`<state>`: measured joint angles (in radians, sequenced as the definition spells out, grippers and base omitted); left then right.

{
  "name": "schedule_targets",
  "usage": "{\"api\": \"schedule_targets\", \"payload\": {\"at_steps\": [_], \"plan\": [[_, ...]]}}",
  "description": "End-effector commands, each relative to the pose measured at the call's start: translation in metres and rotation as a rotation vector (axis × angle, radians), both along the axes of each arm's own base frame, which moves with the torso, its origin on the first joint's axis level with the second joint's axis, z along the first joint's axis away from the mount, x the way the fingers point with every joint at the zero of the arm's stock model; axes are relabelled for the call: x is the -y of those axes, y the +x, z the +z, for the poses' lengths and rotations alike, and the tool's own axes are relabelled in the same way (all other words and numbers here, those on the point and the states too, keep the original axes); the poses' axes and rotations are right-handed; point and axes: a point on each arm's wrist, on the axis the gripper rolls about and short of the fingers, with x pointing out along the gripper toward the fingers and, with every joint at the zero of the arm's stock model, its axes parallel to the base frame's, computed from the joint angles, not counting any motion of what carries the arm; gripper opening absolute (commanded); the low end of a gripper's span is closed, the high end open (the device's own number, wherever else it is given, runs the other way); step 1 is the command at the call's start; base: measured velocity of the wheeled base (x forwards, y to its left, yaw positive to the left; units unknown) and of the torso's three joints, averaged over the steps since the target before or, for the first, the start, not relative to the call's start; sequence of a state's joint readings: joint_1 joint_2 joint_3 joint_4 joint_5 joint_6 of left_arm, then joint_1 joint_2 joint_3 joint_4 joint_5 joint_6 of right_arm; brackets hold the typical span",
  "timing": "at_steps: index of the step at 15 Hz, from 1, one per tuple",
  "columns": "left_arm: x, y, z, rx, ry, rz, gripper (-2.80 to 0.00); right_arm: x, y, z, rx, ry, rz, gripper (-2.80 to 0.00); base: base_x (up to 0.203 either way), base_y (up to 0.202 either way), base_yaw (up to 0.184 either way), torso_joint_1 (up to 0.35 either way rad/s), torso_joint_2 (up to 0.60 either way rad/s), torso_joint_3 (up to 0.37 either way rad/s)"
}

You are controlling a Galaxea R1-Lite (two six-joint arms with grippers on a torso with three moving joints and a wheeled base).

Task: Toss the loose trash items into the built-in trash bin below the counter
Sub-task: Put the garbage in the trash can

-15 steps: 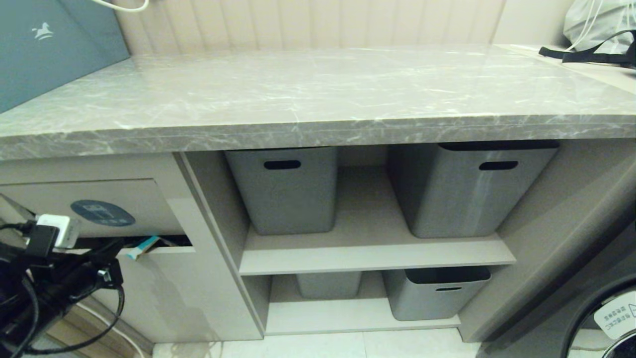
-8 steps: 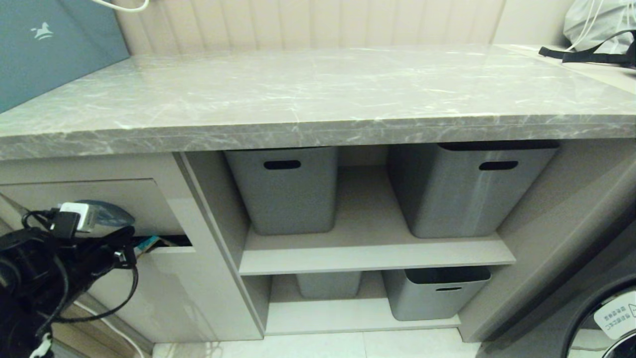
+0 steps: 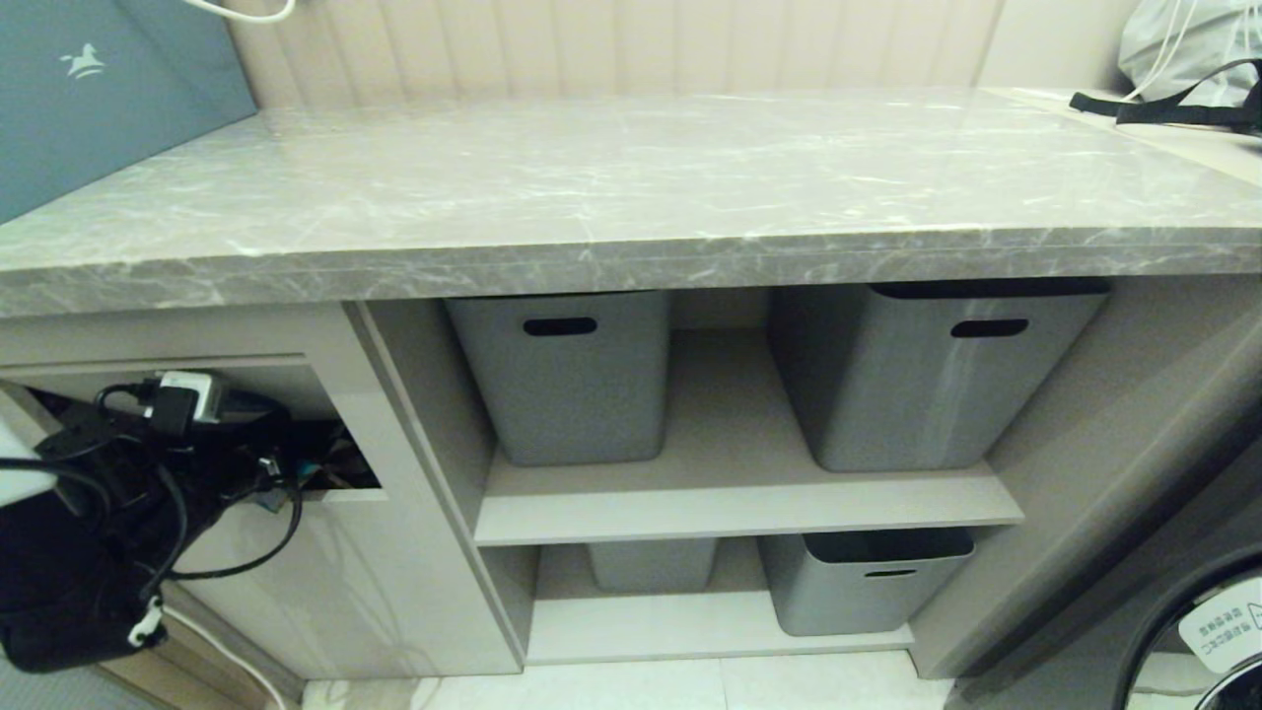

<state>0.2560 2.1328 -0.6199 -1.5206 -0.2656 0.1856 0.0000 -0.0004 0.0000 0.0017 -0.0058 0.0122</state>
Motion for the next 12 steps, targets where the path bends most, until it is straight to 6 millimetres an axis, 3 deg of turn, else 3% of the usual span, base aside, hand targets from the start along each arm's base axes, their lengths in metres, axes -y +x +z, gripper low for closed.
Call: {"api": "schedule_targets", "payload": {"at_steps": [1, 6, 12], "plan": [[-0.001, 0.003, -0.002, 0.007, 0.003, -0.001, -2.80, 0.000, 0.000, 0.000, 0.000, 0.000, 0.000, -2.80, 0.000, 0.000, 0.000, 0.000, 0.00, 0.000], [0.003, -0.014, 0.006, -0.003, 0.002, 0.002, -2.80, 0.000, 0.000, 0.000, 0.000, 0.000, 0.000, -2.80, 0.000, 0.000, 0.000, 0.000, 0.00, 0.000], [0.018, -0.072, 0.014, -0.074, -0.016, 0.008, -2.80, 0.000, 0.000, 0.000, 0.000, 0.000, 0.000, -2.80, 0.000, 0.000, 0.000, 0.000, 0.00, 0.000]]}}
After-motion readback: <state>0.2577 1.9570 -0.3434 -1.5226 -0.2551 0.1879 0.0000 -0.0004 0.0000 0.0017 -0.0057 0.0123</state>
